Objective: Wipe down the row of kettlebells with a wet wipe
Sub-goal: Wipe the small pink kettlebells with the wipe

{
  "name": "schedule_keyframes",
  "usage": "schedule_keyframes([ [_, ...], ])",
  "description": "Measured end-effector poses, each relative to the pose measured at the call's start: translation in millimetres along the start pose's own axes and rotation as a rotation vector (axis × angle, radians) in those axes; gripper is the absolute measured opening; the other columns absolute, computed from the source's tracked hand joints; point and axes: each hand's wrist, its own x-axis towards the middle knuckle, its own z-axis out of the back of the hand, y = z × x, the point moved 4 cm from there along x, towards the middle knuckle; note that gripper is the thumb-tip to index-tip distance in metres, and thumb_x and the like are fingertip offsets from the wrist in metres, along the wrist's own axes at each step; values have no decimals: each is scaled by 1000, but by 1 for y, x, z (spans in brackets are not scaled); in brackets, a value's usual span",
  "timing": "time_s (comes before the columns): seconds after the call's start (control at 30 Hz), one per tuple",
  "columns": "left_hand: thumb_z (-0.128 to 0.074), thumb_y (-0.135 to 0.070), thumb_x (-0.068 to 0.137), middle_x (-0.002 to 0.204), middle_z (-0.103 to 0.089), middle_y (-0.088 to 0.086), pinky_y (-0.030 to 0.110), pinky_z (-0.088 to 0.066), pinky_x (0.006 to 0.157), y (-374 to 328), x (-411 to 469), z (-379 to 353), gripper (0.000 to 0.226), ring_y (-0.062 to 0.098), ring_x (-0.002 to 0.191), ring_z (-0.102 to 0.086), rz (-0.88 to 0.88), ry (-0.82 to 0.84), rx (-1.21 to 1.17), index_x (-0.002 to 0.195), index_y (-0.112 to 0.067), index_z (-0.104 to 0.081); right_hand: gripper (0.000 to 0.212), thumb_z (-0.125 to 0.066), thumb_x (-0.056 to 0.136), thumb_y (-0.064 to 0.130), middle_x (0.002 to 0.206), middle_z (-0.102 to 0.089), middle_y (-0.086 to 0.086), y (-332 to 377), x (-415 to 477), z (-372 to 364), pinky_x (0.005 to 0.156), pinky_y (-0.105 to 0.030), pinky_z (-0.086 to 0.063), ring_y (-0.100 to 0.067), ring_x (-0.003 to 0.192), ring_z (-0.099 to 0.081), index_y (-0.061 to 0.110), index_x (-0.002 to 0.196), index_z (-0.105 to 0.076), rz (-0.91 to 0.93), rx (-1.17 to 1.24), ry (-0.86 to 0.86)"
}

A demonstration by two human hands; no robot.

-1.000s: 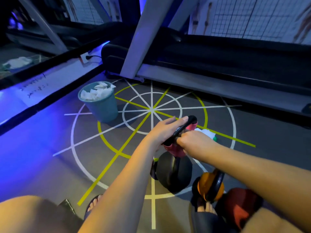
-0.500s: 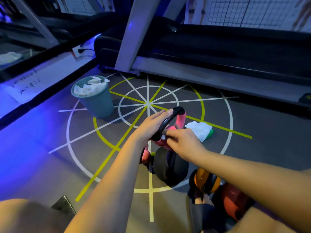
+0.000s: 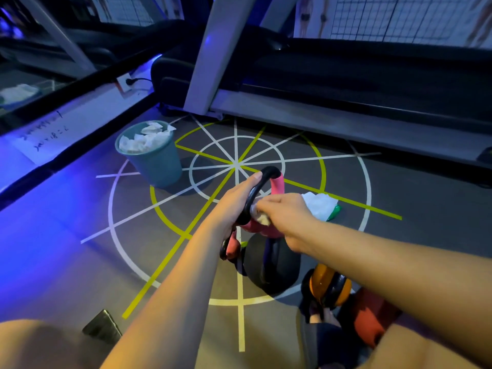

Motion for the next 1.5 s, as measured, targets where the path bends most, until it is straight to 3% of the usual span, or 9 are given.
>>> schedule_keyframes([
  [0.2, -62, -80, 77, 72, -67, 6, 40, -47, 85, 0, 2, 0, 67, 23, 71, -60, 8, 7, 9, 90, -17, -77, 16, -64, 86, 7, 79, -74, -7, -14, 7, 3, 77, -44, -59, -20, 74, -69, 16, 90, -76, -31, 130, 54],
  [0.3, -64, -82, 74, 67, -61, 5, 39, -41, 78, 0, 0, 1, 68, 24, 67, -53, 49, 22, 1, 86, -15, -69, 16, -59, 92, 17, 72, -66, 5, -16, 6, -1, 71, -41, -54, -14, 72, -61, 23, 82, -70, 404, -437, 64],
  [0.43, -63, -86, 70, 91, -76, 9, 44, -54, 94, 3, 2, 0, 80, 26, 78, -68, 59, 24, 38, 109, -17, -72, 27, -52, 92, 13, 112, -63, -7, -7, 2, -2, 81, -37, -47, -29, 106, -59, 14, 116, -65, 623, -1280, 79],
  [0.7, -64, -98, 52, 150, -52, 5, 51, -38, 114, 2, 12, -10, 107, 29, 136, -52, 10, 12, 49, 143, -44, -47, 8, -63, 91, 11, 72, -73, -12, -13, 5, 7, 63, -32, -58, -17, 56, -69, 9, 89, -71, -130, 133, -22],
  [0.87, -68, -91, 57, 161, -34, -8, 48, -31, 120, -6, 9, -16, 126, 21, 144, -40, -50, 8, 33, 160, -35, -22, 12, -63, 90, 4, 64, -57, -11, -3, 23, 31, 56, -32, -45, -18, 52, -49, 8, 80, -61, -220, 417, -184],
  [1.1, -63, -87, 69, 157, -42, -1, 40, -37, 113, -11, 7, -19, 110, 23, 139, -47, -94, -3, 119, 158, -30, -32, 8, -70, 83, 2, 55, -68, -11, 7, 31, 48, 78, -50, -60, -26, 53, -68, -1, 76, -66, -164, 332, -303],
  [1.23, -58, -91, 68, 155, -42, -3, 39, -36, 106, -14, -3, -21, 106, 20, 140, -42, -141, -26, 228, 155, -33, -36, 10, -73, 74, 12, 69, -72, -15, 15, 27, 54, 63, -51, -62, -34, 64, -71, 5, 70, -69, -76, 34, -363],
  [1.4, -69, -56, 89, 97, -73, -12, 31, -47, 83, -29, -11, -27, 30, 7, 88, -67, -253, 63, 306, 105, -31, -74, 15, -50, 86, 5, 75, -64, -19, 35, 22, 77, 45, -26, -52, -24, 50, -61, 3, 82, -65, -73, -244, -210],
  [1.5, -66, -49, 94, 66, -69, -9, 32, -46, 73, -37, -10, -31, 32, 8, 61, -62, -282, 42, 420, 76, -24, -72, 24, -40, 82, 5, 65, -54, -21, 53, 18, 94, 35, -16, -27, -18, 35, -41, 3, 68, -60, 10, -354, -145],
])
